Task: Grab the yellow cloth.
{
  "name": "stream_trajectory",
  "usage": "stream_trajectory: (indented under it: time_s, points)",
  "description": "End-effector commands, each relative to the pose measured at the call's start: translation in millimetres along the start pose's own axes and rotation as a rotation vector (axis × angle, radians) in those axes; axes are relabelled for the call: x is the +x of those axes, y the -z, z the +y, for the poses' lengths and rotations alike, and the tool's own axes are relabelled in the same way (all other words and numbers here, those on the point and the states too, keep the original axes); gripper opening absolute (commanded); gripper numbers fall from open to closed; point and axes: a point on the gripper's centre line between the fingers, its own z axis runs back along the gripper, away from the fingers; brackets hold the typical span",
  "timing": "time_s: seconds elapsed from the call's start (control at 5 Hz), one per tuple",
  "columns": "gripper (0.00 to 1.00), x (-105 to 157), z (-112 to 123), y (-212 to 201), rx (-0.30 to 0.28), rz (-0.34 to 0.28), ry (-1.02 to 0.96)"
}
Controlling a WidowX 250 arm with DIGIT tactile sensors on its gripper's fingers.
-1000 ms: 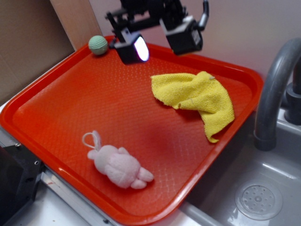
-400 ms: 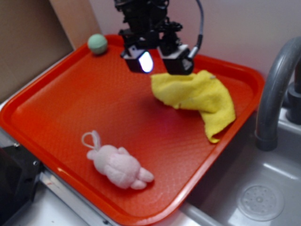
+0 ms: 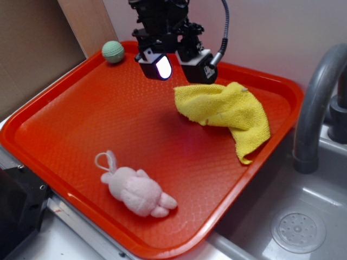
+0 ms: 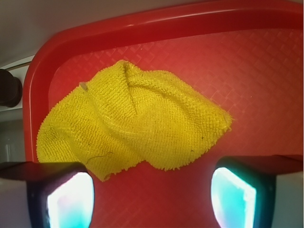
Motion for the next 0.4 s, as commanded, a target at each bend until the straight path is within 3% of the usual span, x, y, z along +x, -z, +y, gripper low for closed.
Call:
stream_trajectory:
  time_s: [0.0,0.2]
  points:
    - [1.00,30.9,-14.7,33.9,0.042,-0.106,0.031]
    - [0.00,29.3,-16.7,39.2,0.014,-0.086,0.005]
